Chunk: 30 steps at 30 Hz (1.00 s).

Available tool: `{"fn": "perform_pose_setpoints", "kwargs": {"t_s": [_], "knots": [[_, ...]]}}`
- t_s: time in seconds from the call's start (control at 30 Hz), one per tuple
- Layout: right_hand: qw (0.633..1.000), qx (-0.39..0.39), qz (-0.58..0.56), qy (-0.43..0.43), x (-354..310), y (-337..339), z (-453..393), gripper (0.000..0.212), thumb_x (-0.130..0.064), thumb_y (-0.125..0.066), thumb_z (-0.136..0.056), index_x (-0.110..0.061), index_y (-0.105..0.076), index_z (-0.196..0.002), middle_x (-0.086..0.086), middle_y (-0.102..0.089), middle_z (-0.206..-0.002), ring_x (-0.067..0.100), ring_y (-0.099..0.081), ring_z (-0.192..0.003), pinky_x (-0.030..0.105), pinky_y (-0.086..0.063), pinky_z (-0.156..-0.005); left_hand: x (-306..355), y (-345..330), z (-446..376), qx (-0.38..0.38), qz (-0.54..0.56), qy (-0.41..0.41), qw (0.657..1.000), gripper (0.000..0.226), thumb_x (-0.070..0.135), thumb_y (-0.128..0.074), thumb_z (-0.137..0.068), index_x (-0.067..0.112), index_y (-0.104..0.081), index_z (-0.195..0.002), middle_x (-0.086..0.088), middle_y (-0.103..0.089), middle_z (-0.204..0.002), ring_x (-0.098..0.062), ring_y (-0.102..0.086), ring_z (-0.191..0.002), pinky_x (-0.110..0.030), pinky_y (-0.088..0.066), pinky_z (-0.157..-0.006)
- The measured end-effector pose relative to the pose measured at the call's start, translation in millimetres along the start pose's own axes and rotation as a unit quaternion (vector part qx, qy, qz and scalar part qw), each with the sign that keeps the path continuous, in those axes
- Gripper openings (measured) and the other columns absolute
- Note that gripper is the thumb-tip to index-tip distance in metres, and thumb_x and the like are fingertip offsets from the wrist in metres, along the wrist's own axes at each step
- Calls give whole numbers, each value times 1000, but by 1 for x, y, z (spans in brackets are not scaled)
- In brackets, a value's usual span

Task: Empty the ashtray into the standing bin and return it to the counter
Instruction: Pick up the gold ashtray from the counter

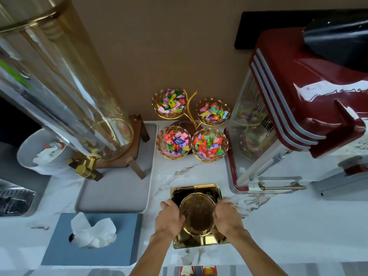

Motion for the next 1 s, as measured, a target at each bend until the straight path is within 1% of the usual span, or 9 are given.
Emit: {"fn": "perform_pose_setpoints", "kwargs": {"t_s": [0.17, 0.3, 0.47, 0.6, 0.7, 0.77, 0.83, 0.9, 1.0], "knots": [[999, -28, -15, 20, -2, 1, 0, 40, -14, -53, -102, 8, -46, -134, 17, -72, -117, 25, -71, -104, 25, -56, -83, 5, 8, 1, 12, -2, -2, 1000, 36, 26, -62, -99, 10, -46, -126, -13, -56, -125, -31, -72, -104, -32, -55, -79], [997, -40, -54, 25, -2, 9, 2, 24, -13, -54, -100, -1, -50, -121, 7, -66, -95, 21, -68, -86, 22, -48, -64, 6, 21, 2, 1, -11, -19, 1000, 36, 30, -61, -97, 13, -41, -123, -11, -69, -115, -32, -71, -103, -38, -51, -77], [992, -51, -98, 57, 2, 21, 8, 9, -21, -46, -104, -13, -41, -104, 2, -59, -87, 7, -56, -68, 14, -33, -48, 0, 34, 12, -3, 23, -48, 999, 36, 38, -62, -96, 22, -34, -111, 0, -64, -97, -23, -66, -87, -36, -49, -73], [986, -56, -150, 56, 9, 23, 21, 15, -25, -48, -104, -18, -37, -100, 2, -58, -89, 10, -58, -76, 14, -37, -52, 3, 42, 27, -8, 77, -80, 994, 44, 38, -61, -99, 18, -40, -132, -5, -71, -118, -22, -71, -102, -40, -59, -91], [977, -38, -205, 46, 14, 28, 35, 19, -25, -56, -101, -20, -39, -108, 3, -64, -93, 8, -63, -78, 14, -46, -56, 7, 50, 38, -17, 124, -95, 988, 56, 32, -61, -100, 17, -34, -148, -9, -67, -134, -27, -67, -120, -48, -55, -105], [970, -15, -236, 53, 17, 33, 44, 35, -24, -61, -98, -23, -40, -125, -7, -67, -89, 2, -64, -77, 11, -47, -57, 8, 54, 47, -26, 140, -101, 985, 61, 29, -58, -103, 19, -27, -155, -10, -63, -139, -29, -64, -126, -46, -52, -109], [961, 1, -269, 63, 16, 40, 55, 53, -24, -64, -96, -30, -37, -141, -25, -61, -88, -6, -60, -74, 3, -46, -54, 8, 57, 58, -39, 154, -113, 981, 60, 27, -53, -105, 19, -21, -156, -8, -62, -138, -26, -62, -127, -37, -50, -107], [948, 23, -309, 68, 15, 47, 67, 65, -25, -66, -95, -39, -31, -148, -38, -53, -92, -13, -56, -74, -4, -42, -54, 7, 61, 67, -37, 179, -128, 975, 51, 22, -52, -106, 19, -27, -151, -4, -64, -131, -23, -63, -123, -36, -51, -106], [918, 43, -390, 60, 13, 57, 83, 67, -25, -68, -95, -45, -34, -149, -38, -57, -102, -5, -62, -92, -3, -44, -55, 5, 68, 81, -8, 220, -146, 964, 47, 21, -55, -105, 24, -35, -147, 2, -67, -124, -19, -66, -120, -32, -53, -100]]}}
Point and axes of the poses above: each hand's wrist, its own z-axis away from the middle knuckle, its own y-axis out of the back of the hand, x = y × z, the point moved 5 cm from there along -z, towards the middle knuckle
